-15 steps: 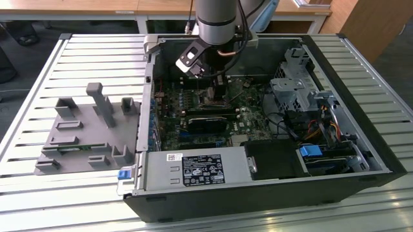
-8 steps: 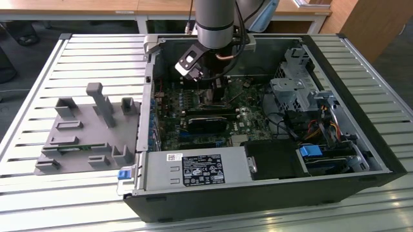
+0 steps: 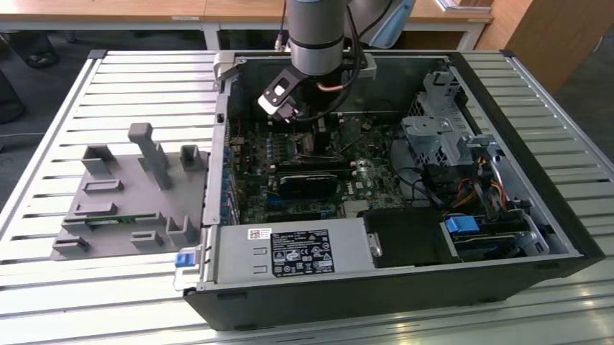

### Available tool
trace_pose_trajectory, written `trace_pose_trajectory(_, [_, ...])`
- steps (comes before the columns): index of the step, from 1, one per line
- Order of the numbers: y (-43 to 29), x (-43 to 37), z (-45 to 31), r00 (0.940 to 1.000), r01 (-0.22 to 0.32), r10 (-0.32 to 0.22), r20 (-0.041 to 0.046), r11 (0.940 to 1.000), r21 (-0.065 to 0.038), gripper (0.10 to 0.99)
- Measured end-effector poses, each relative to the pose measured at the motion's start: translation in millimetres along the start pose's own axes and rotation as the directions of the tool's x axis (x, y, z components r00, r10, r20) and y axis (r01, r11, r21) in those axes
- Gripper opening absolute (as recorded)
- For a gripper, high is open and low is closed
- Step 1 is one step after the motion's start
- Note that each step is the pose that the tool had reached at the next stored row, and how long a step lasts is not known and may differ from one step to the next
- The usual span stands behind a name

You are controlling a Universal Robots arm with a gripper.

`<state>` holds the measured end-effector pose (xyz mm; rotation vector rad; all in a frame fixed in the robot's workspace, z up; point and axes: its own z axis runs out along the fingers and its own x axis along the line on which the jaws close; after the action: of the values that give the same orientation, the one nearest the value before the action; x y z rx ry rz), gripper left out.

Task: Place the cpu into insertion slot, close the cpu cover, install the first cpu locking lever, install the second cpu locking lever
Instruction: 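Place the cpu into insertion slot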

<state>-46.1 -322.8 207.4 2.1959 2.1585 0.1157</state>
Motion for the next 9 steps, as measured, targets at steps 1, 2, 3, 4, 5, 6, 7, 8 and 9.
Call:
trace_pose_trajectory(1, [-0.1,0.2,1.0,1.0000,-0.001,0.001,-0.0001,1.0000,0.000,0.525])
trace_pose_trajectory(2, [-0.2,0.4,1.7,1.0000,-0.004,0.004,0.0002,1.0000,0.000,0.525])
trace_pose_trajectory(3, [-0.3,0.7,2.4,1.0000,-0.009,0.009,0.0007,1.0000,0.000,0.525])
trace_pose_trajectory(4, [-0.3,1.0,3.0,0.9999,-0.012,0.012,0.0010,0.9999,0.000,0.525])
trace_pose_trajectory(5, [-0.4,1.4,3.7,0.9999,-0.014,0.014,0.0012,0.9999,0.000,0.525])
trace_pose_trajectory(6, [-0.5,1.8,4.3,0.9999,-0.015,0.015,0.0014,0.9999,0.000,0.525])
trace_pose_trajectory(7, [-0.6,2.4,5.0,0.9999,-0.015,0.015,0.0015,0.9999,0.000,0.525])
trace_pose_trajectory(8, [-0.6,3.0,5.7,0.9999,-0.015,0.015,0.0015,0.9999,0.000,0.525])
trace_pose_trajectory(9, [-0.7,3.4,6.5,0.9999,-0.015,0.015,0.0013,0.9999,0.000,0.525])
